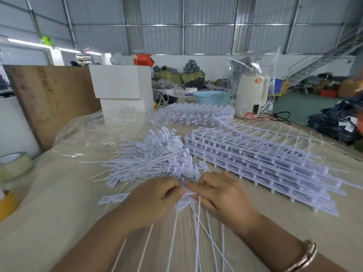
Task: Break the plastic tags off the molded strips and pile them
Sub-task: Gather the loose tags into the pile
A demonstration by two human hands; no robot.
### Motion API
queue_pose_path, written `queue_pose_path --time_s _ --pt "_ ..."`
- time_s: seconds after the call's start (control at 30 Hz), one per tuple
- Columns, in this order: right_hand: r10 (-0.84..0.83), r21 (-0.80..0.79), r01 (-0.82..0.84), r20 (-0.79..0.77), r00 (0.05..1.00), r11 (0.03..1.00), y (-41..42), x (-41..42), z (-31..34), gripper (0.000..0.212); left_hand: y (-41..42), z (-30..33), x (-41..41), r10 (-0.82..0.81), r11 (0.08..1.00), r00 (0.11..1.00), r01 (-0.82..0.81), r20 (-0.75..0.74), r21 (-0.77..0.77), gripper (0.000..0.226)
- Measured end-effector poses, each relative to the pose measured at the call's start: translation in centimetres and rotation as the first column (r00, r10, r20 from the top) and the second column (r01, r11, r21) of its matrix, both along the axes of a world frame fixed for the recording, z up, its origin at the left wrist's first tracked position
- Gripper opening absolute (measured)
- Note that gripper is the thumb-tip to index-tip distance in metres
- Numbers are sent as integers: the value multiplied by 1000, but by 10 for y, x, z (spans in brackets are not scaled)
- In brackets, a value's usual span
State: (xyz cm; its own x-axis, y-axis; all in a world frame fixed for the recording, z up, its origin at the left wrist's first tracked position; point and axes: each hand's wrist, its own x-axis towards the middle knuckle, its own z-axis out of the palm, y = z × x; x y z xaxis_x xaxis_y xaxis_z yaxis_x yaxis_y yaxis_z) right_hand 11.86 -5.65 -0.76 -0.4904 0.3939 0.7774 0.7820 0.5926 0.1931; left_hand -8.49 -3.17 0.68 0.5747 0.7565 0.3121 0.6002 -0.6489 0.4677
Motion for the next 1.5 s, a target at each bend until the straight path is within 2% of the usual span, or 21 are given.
queue_pose_path --time_s 0.1,0.17,0.27,0.33,0.4,0.6,0.77,0.87,1.2,1.33,1.4,1.43,1.47,1.5 --pt "42 -94 -48 -60 997 994 -3 0 1 28 -1 0 0 -36 998 999 35 13 44 28" --pt "95 -244 -145 -207 974 959 -5 0 2 31 -1 -1 0 -22 993 1000 21 3 115 35" --pt "134 -415 -347 -462 877 841 -4 -2 3 24 -2 1 2 -25 981 1000 26 -9 190 29" --pt "140 -453 -480 -601 787 752 -4 -3 4 21 -5 3 3 -34 974 999 37 -20 221 26" --pt "138 -456 -536 -657 741 710 -5 -3 5 20 -7 5 4 -46 972 999 48 -11 232 27" --pt "153 -432 -597 -709 688 676 -4 -3 8 19 -9 6 3 -109 973 988 84 107 213 38" --pt "165 -479 -608 -684 710 633 -7 0 7 38 -12 7 2 -178 967 971 141 163 213 36" --pt "175 -483 -612 -678 714 626 -8 -2 8 28 -12 7 1 -204 968 959 168 195 188 38" --pt "199 -418 -678 -745 637 604 -14 -10 9 28 -16 7 4 -244 967 911 203 333 152 29" --pt "164 -414 -724 -797 581 551 -13 -11 7 26 -16 7 6 -258 965 879 219 400 141 27" --pt "45 -379 -723 -870 491 578 -14 -2 8 35 -13 8 -1 -216 976 820 196 530 94 25" --pt "5 -376 -691 -877 481 618 -14 5 9 36 -10 8 -7 -179 982 780 180 600 59 27" --pt "-5 -393 -644 -856 518 657 -15 11 9 32 -7 8 -12 -151 985 755 171 638 31 30" --pt "-1 -436 -589 -804 594 680 -15 13 10 28 -4 7 -16 -141 986 758 166 637 20 33"
